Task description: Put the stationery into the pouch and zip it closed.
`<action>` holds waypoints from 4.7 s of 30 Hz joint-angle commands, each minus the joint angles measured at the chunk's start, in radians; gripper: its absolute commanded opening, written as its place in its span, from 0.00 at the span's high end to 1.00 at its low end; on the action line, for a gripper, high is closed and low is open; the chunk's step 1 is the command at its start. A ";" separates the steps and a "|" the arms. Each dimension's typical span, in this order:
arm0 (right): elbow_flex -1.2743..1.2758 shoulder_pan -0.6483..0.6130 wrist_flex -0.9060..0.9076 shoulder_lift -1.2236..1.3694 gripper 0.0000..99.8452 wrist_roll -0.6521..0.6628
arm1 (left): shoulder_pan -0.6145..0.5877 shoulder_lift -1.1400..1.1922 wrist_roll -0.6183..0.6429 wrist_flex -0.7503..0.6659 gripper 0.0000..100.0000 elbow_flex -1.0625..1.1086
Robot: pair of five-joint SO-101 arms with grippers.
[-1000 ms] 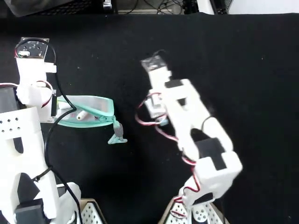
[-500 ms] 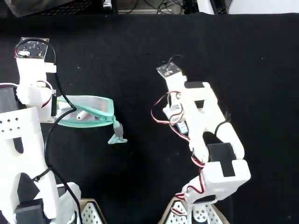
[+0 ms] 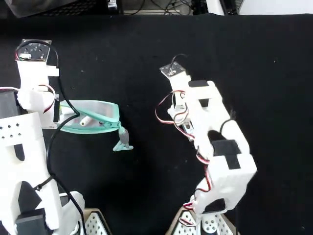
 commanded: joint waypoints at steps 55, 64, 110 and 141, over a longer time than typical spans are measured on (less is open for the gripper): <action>0.791 -0.825 -1.315 -1.142 0.99 -0.164 | 0.013 -0.009 0.000 0.000 0.97 -0.005; 0.774 -0.773 -1.401 -0.897 0.99 -0.164 | 0.010 -0.008 0.000 0.000 0.97 -0.008; 1.145 -0.729 -0.620 -1.788 0.80 -0.172 | 0.008 -0.008 0.000 0.000 0.97 -0.004; 1.144 -0.647 -0.644 -1.788 0.88 -0.167 | 0.008 -0.008 0.002 0.000 0.97 -0.002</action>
